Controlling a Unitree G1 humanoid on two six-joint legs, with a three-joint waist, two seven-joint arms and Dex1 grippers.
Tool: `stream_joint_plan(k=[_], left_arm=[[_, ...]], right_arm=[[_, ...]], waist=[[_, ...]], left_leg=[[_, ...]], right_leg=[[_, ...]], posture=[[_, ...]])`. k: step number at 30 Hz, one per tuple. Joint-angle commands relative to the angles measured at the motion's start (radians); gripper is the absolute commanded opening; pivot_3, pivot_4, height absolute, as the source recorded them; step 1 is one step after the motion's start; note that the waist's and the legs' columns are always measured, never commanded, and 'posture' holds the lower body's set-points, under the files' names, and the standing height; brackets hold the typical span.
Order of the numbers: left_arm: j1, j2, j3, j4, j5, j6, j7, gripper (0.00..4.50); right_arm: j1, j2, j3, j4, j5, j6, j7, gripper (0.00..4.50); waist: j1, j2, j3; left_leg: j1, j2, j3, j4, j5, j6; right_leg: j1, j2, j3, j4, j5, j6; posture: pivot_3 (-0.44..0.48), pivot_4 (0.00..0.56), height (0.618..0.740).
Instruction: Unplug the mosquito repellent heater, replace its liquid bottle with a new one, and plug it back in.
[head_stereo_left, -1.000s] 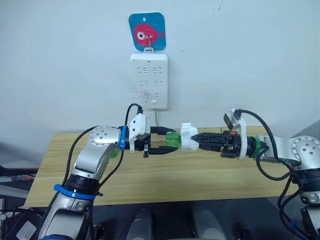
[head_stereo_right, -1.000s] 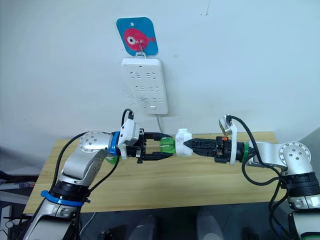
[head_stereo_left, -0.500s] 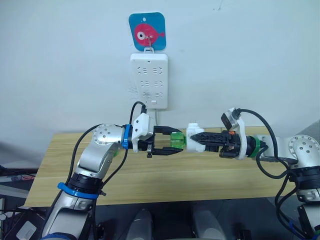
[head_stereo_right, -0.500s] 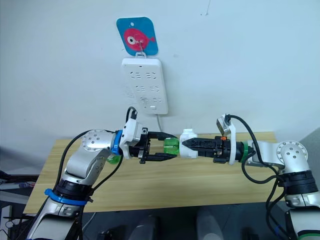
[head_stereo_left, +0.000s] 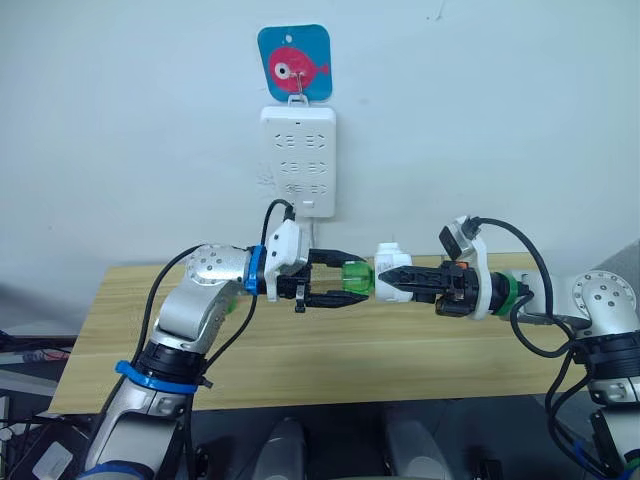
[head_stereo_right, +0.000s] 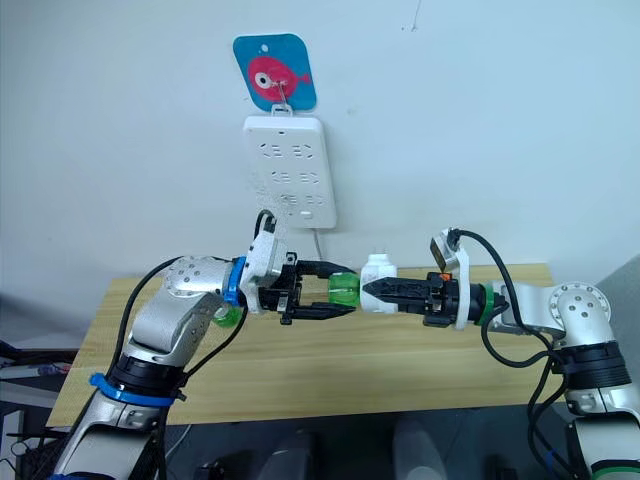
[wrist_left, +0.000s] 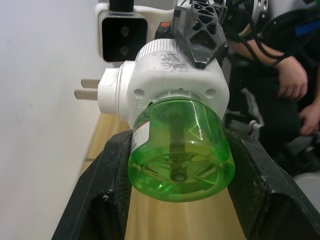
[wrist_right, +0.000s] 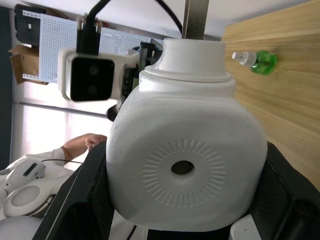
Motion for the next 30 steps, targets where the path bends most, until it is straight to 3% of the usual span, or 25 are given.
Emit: stream_joint_plan(k=[1, 6, 10, 15, 17, 21, 25, 30], left_arm=[[-0.062, 0.059, -0.035, -0.020, -0.097, 0.304, -0.020, 2.26], [-0.210, 0.069, -0.040, 0.087, -0.215, 0.679, 0.007, 2.26], [-0.266, 0.086, -0.081, 0.160, -0.183, 0.678, -0.039, 2.26], [-0.231, 0.095, -0.078, 0.116, -0.107, 0.442, -0.081, 3.89], [-0.172, 0.100, -0.052, 0.076, -0.052, 0.262, -0.077, 4.49], [-0.081, 0.069, 0.033, 0.046, 0.028, -0.033, 0.000, 4.50], [0.056, 0.080, 0.065, 0.035, 0.117, -0.408, -0.043, 4.50], [0.132, 0.011, 0.093, 0.046, 0.162, -0.620, 0.042, 4.50]], right_arm=[[-0.031, -0.014, -0.011, -0.086, 0.018, -0.004, 0.024, 3.01], [-0.031, -0.031, 0.004, -0.146, -0.009, 0.011, 0.062, 3.01], [-0.030, -0.042, 0.019, -0.189, -0.029, 0.022, 0.099, 3.01], [-0.026, -0.045, 0.024, -0.191, -0.018, 0.007, 0.101, 3.01], [-0.021, -0.048, 0.025, -0.178, 0.001, -0.005, 0.085, 3.01], [-0.006, -0.057, 0.025, -0.159, 0.025, -0.025, 0.065, 3.01], [0.001, -0.059, 0.022, -0.130, 0.027, -0.040, 0.053, 3.01], [-0.005, -0.040, 0.012, -0.090, 0.027, -0.062, 0.026, 3.01]], waist=[[-0.001, 0.000, 0.000], [-0.002, -0.001, 0.001], [-0.003, -0.001, 0.001], [-0.005, -0.001, 0.002], [-0.005, -0.001, 0.002], [0.003, -0.002, 0.003], [0.005, -0.002, 0.003], [0.011, -0.002, 0.003]], left_leg=[[0.000, 0.000, 0.000, 0.000, 0.000, 0.000], [0.000, 0.000, -0.001, 0.000, 0.000, 0.000], [0.000, 0.000, -0.001, 0.000, 0.000, 0.000], [-0.001, 0.001, 0.000, -0.001, 0.000, 0.000], [-0.001, 0.001, 0.000, -0.001, 0.000, 0.000], [-0.002, 0.001, 0.000, -0.001, 0.000, -0.001], [-0.004, 0.001, 0.000, -0.001, 0.000, 0.000], [-0.006, 0.000, -0.001, 0.000, 0.000, 0.000]], right_leg=[[0.000, 0.000, 0.000, 0.000, 0.000, 0.000], [0.000, 0.000, -0.001, 0.000, 0.000, 0.000], [0.000, 0.000, -0.002, 0.000, 0.000, 0.000], [-0.001, 0.000, -0.001, -0.001, 0.000, 0.000], [-0.001, 0.000, -0.001, -0.002, 0.000, 0.000], [-0.001, -0.001, 0.000, -0.004, 0.000, 0.000], [-0.001, -0.001, 0.000, -0.008, 0.001, 0.001], [-0.001, -0.002, -0.001, -0.012, 0.003, 0.003]], posture=[[-0.055, 0.190, 0.740], [-0.057, 0.193, 0.740], [-0.060, 0.194, 0.740], [-0.062, 0.197, 0.740], [-0.062, 0.197, 0.740], [-0.061, 0.202, 0.740], [-0.052, 0.204, 0.740], [-0.045, 0.202, 0.740]])
